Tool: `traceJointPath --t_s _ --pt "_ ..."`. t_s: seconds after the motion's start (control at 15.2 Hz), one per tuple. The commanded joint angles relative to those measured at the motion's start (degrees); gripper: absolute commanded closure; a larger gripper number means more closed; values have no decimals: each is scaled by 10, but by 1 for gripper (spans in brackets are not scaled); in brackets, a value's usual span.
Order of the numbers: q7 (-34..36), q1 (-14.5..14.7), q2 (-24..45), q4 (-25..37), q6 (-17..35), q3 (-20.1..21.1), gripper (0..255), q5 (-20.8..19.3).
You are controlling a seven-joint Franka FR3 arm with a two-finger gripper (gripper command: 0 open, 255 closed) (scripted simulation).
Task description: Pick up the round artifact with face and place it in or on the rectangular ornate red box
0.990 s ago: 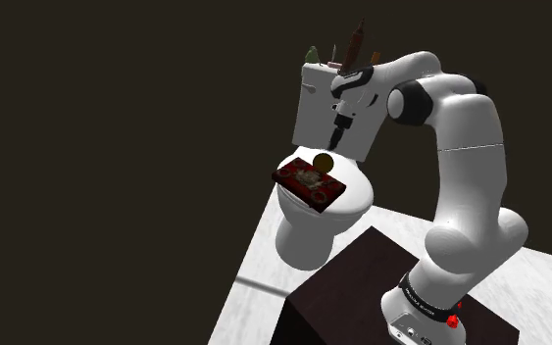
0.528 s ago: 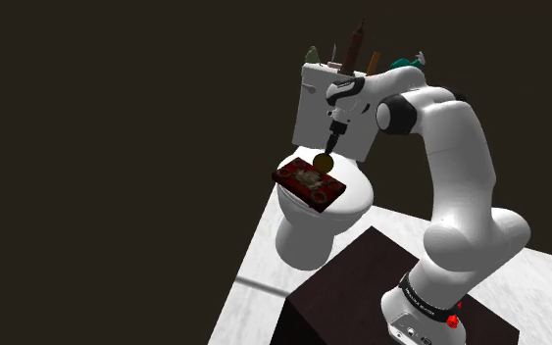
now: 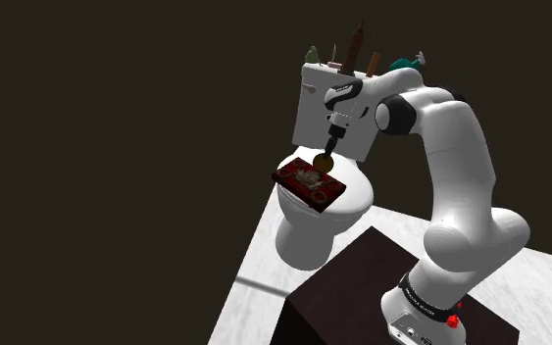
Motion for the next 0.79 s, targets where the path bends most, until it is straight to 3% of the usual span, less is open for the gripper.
traceJointPath --t_s 0.0,0.07,0.13,0.73 --pt "0 0 0 0 0 0 0 0" --pt "0 0 0 0 0 0 0 0" --pt "0 0 0 0 0 0 255 0" --pt "0 0 0 0 0 0 255 0"
